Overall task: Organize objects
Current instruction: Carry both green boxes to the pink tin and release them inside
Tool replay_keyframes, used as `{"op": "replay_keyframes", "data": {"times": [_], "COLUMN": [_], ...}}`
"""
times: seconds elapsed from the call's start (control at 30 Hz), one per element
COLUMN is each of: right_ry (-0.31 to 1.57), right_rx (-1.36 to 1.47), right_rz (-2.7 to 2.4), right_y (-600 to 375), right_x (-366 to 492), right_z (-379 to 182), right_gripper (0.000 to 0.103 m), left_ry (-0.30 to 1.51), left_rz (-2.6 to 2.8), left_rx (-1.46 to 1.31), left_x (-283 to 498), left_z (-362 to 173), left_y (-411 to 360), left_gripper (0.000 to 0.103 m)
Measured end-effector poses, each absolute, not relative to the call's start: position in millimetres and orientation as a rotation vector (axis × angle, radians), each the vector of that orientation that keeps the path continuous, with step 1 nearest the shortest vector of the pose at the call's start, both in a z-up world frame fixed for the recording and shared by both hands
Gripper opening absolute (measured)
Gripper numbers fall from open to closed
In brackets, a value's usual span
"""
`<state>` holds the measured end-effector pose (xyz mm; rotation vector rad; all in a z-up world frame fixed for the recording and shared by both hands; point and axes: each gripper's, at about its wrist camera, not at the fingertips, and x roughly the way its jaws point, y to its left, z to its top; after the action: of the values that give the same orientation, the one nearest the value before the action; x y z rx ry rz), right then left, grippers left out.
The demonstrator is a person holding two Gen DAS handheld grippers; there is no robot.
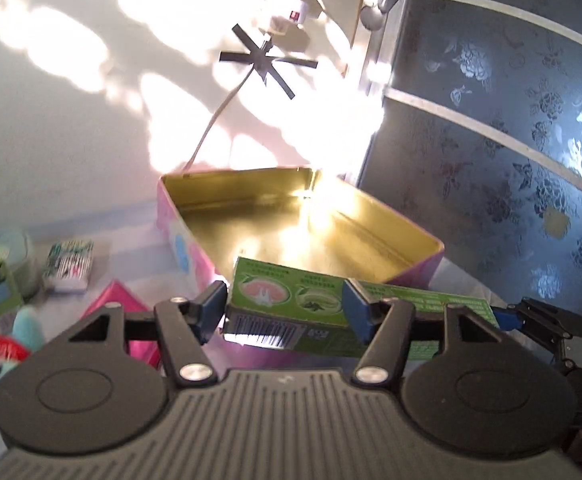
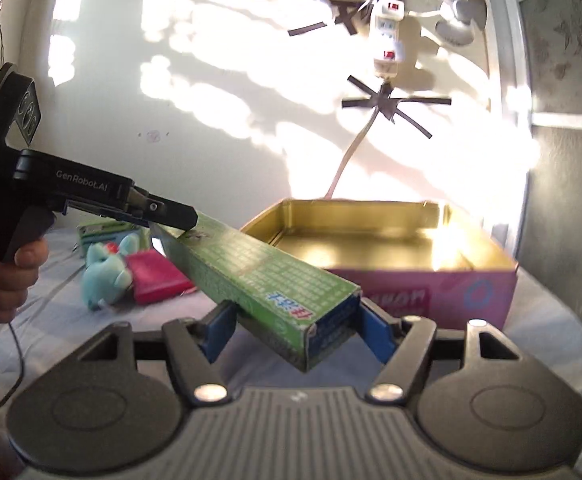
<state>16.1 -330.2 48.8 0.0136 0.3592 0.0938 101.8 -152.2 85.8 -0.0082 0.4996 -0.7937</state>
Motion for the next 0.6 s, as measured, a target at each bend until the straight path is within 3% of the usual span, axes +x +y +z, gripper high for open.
{"op": "replay_keyframes", "data": {"times": [0.3,0.47,0.6], "right_ry": [0.376,0.381,0.256], "right_rx": [0.028,0.080,0.146], "right_rz": [0.073,-0.024,-0.063], "right_y": [-396.9,-414.6,-415.4], "right_x": [108.8,117.1,80.9], "right_z": [46.1,32.4,38.9], "right_gripper": [0.073,0.075,0.076], "left_ry": [0.541,0.562,0.539], "left_rz": [-0.690,-0.664,-0.683], "left_rx": [-0.024,0.032,0.015], "left_x": [169.4,169.2,147.7], "left_z": [75.3,60.1,67.7], "left_y": [-224.6,-247.9,-240.1], "left_gripper": [0.064,0.064,0.065]}}
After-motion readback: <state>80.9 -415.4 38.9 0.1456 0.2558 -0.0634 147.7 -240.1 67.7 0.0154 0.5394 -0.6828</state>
